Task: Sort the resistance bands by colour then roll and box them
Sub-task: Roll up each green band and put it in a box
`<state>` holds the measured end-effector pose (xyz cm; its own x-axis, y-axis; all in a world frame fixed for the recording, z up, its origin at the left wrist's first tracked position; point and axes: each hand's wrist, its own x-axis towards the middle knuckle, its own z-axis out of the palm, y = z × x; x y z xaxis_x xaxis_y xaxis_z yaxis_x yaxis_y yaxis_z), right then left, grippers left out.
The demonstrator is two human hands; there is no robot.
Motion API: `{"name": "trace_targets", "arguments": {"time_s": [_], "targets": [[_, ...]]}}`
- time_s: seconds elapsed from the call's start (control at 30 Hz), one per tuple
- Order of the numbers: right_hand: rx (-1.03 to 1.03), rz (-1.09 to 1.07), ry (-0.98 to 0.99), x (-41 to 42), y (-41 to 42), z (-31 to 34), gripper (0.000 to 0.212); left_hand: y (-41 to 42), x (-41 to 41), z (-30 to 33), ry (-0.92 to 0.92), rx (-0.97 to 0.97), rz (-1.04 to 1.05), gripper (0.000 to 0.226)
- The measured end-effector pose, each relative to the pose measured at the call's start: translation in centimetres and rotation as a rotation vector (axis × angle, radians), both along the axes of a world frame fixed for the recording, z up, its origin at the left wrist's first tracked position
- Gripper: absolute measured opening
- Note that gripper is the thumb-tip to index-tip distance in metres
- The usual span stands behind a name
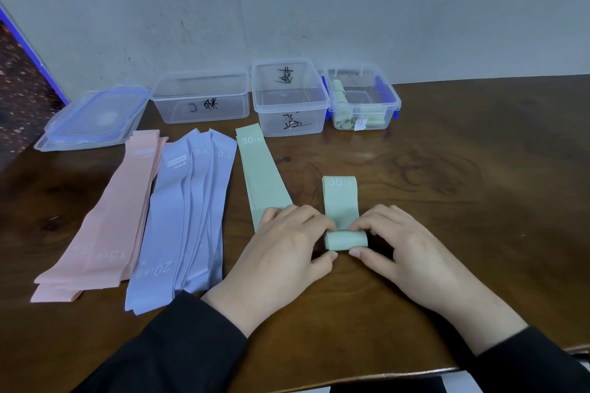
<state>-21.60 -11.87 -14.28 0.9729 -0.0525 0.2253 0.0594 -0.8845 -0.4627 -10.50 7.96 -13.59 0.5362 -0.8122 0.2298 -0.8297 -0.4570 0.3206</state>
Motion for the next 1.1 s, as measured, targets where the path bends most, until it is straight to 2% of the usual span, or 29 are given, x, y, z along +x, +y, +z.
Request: {"name": "trace_targets", "arguments": {"time_s": [0.3,0.47,0.7,0.9,1.1], "targets": [[-0.010,-0.010,-0.019,-0.04,0.02,-0.08,0.041,0.08,0.06,0.06,0.007,-0.019,-0.003,0.034],[-0.002,-0.007,-0.027,0.06,-0.12,-0.19,0.027,0.11,0.07,0.02,0.004,-0.016,0.007,0.038],[0.013,-0.012,-0.027,-0.10,-0.07,-0.04,0.036,0.05,0.18,-0.07,-0.005,-0.022,0.020,0.031],[0.014,-0.010,-0.025,-0.10,-0.08,0.08,0.028,0.16,0.14,-0.06,0.004,-0.034,0.019,0.035],[0.012,0.000,-0.031,-0.13,-0.05,-0.05,0.033,0.07,0.28,-0.23,0.000,-0.018,0.022,0.036]]}}
